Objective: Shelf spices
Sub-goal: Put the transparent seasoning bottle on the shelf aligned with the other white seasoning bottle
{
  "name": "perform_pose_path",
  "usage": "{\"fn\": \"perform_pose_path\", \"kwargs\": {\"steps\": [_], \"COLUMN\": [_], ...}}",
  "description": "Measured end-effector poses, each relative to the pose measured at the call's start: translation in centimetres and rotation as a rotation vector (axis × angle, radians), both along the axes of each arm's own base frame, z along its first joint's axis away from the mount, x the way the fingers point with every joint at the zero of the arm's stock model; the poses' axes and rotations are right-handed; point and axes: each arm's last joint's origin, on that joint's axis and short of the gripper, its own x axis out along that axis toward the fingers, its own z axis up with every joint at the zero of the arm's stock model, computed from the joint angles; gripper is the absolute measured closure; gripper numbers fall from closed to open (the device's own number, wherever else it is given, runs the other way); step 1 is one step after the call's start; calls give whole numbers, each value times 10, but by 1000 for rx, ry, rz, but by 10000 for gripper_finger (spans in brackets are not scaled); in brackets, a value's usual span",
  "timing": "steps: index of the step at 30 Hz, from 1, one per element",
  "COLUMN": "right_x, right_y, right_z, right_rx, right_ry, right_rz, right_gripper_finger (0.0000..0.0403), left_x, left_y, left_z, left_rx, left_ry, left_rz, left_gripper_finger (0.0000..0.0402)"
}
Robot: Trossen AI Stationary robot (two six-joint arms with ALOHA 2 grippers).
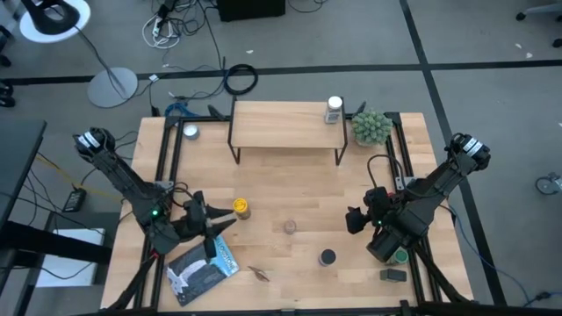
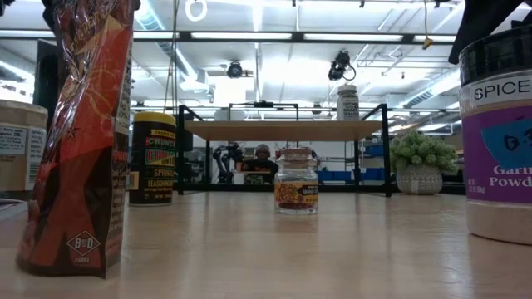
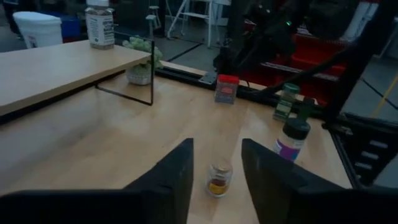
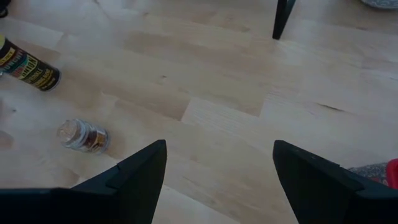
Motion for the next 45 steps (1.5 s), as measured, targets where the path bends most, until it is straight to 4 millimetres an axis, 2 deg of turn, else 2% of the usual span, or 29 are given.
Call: {"fn": "perform_pose_path", "kwargs": {"steps": [4,18,32,40,45], "right_x": [0,2,7,32,49], "right_y": [0,1,11,17,13], "right_z": [0,1,3,8,13], "right_rx": [0,-20,-77,-90,-146], "right_ry": [0,-49,-97,-151,-155], "right_rz": [0,6,147,314,420], "right_gripper_finger": [110,110,110,110,110], "left_x": [0,0,-1,-1,-1], "left_y": [-2,0,0,0,0], "left_z": [-1,-1,-4,-4,-4], "left_rx": [-48,-19,-19,-18,-18], "left_ry": [13,12,33,33,33], "left_rz": [-72,-28,-28,-28,-28], "left_gripper_finger": [242,241,241,241,241]}}
